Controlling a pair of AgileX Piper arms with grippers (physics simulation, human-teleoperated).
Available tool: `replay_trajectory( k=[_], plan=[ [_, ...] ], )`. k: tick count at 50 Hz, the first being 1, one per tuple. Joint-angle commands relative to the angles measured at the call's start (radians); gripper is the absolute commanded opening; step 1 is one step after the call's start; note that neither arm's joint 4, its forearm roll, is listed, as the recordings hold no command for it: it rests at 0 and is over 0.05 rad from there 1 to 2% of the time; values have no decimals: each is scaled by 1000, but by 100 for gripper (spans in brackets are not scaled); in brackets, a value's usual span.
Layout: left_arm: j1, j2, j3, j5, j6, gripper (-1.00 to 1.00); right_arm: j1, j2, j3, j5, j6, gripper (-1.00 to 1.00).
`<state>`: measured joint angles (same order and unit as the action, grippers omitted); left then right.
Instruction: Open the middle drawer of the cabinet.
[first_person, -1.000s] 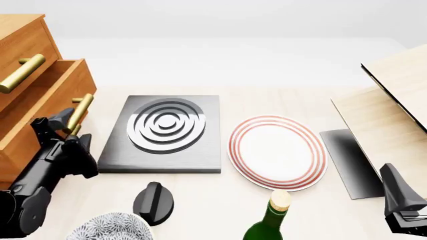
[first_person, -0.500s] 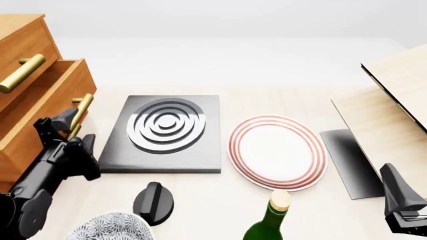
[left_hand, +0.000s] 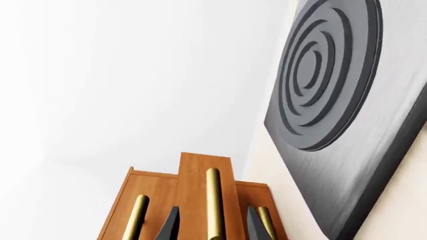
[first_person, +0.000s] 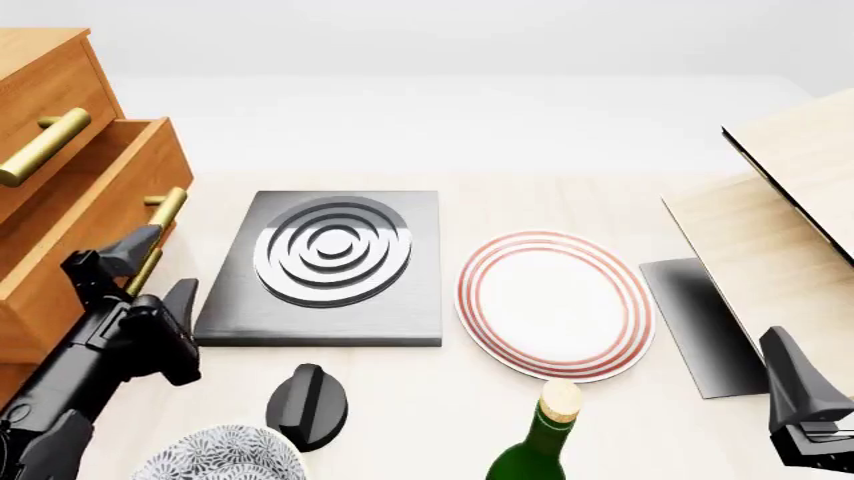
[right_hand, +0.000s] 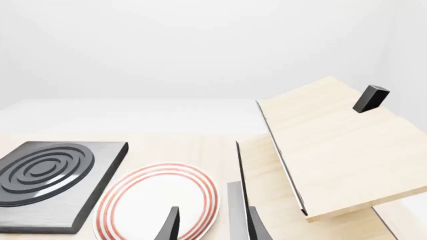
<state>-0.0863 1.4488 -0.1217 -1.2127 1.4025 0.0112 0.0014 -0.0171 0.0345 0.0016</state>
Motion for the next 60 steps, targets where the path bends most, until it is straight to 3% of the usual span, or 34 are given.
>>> replay_trajectory(
  k=[1,23,32,39,46,54,60],
  plan=[
    [-57,-87,77,-7,-28,100,-4,1,6,-10,-1,100],
    [-132,-185,122,-7,-92,100,-4,1,5,-9,-1,100],
    [-153,-227,122,8,-158,100,-4,1,5,-9,-1,100],
    [-138,-676,122,451,-233,100,-4,1,5,-9,-1,100],
    [-134,-1049,122,800,-311,100,-4,1,5,-9,-1,100],
    [-129,-1266,56,1062,-374,100,-4,1,5,-9,-1,100],
    [-132,-1342,-6,1184,-413,100,-4,1,5,-9,-1,100]
  ],
)
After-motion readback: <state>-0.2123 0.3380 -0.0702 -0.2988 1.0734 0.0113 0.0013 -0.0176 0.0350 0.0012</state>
